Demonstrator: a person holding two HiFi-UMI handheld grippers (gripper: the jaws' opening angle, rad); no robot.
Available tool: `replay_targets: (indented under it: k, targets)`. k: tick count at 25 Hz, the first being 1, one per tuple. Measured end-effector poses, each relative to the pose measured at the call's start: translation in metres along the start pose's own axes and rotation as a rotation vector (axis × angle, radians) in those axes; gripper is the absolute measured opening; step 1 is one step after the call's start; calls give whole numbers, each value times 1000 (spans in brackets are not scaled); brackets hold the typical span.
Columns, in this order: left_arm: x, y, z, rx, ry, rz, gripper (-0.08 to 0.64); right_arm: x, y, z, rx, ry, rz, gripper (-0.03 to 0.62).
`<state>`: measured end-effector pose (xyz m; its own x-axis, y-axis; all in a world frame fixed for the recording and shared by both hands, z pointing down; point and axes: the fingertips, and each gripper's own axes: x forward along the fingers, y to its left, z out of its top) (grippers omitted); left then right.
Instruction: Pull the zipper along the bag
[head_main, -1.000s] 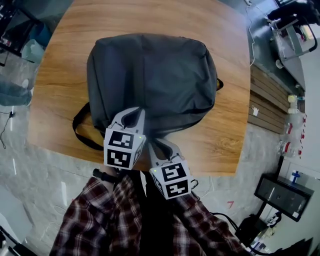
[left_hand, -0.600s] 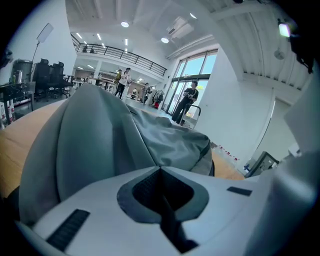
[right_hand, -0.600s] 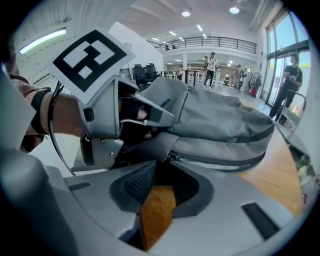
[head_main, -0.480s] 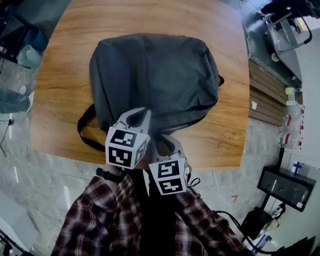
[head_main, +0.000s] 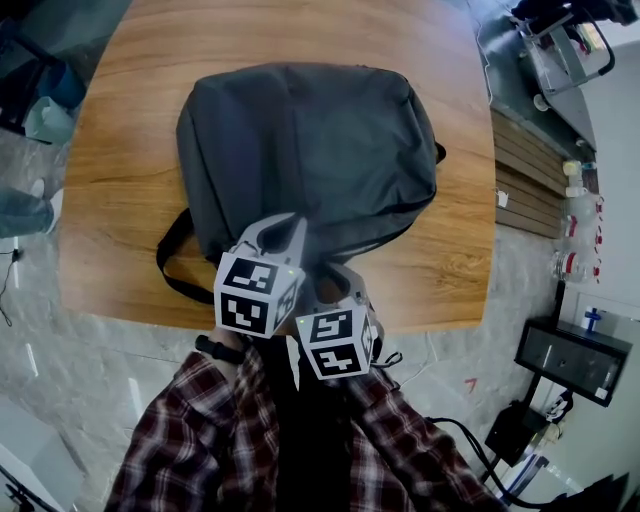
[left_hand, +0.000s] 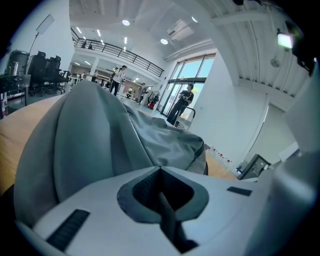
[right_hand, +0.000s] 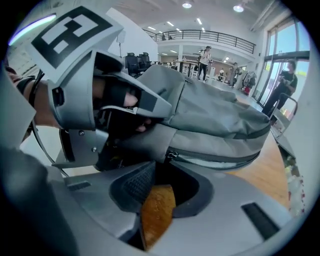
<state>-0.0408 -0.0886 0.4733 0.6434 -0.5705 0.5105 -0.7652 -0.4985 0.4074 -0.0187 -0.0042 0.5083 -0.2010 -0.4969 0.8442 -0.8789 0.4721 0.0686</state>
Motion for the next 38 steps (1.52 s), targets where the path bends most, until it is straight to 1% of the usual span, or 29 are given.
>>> replay_targets:
  k: [3, 6, 10, 12, 14, 16, 20, 21, 22, 23, 25, 29, 31, 34, 36, 37, 38]
  targets:
    - [0, -1, 1, -2, -4, -11, 9, 3, -2, -5, 4, 26, -19, 75]
    - [0, -5, 2, -4, -11, -20, 10, 3, -6, -7, 54, 30, -19, 77]
    - [-1, -1, 1, -6, -1, -21, 9, 9, -4, 0, 31, 31, -6, 77]
    - [1, -1, 1, -10, -4, -24, 10, 8, -7, 0, 37, 19, 7, 75]
    - [1, -3, 3, -13, -7, -34, 9, 3, -11, -1, 85, -8, 16, 47]
    - [1, -4, 4, -12, -9, -39, 9, -3, -16, -1, 152, -38, 36, 34]
    - [1, -2, 2, -12, -9, -36, 9, -12, -17, 2, 285, -79, 127, 32]
    - [1, -3, 1, -13, -7, -37, 9, -14, -16, 2, 303, -79, 146, 32]
    - [1, -3, 1, -13, -6, -38, 9, -14, -16, 2, 296, -73, 155, 31]
    - [1, -3, 1, -12, -5, -38, 9, -14, -16, 2, 262, -62, 150, 31]
    - [1, -3, 2, -11, -5, -38, 9, -13, -18, 3, 142, -37, 100, 32]
    - [1, -3, 2, -19, -2, -49, 9, -13, -22, 4, -192, -23, -89, 32]
    - [0, -3, 2, -23, -2, -54, 9, -12, -22, 4, -306, -24, -157, 32]
    - [1, -3, 2, -27, -3, -61, 9, -11, -24, 4, -416, -34, -219, 32]
    - [1, -3, 2, -29, -1, -62, 9, -11, -24, 4, -457, -49, -227, 32]
    - [1, -3, 2, -29, -1, -63, 9, -11, -23, 4, -441, -55, -205, 31]
    - [1, -3, 2, -29, 0, -64, 9, -11, -22, 3, -390, -59, -162, 31]
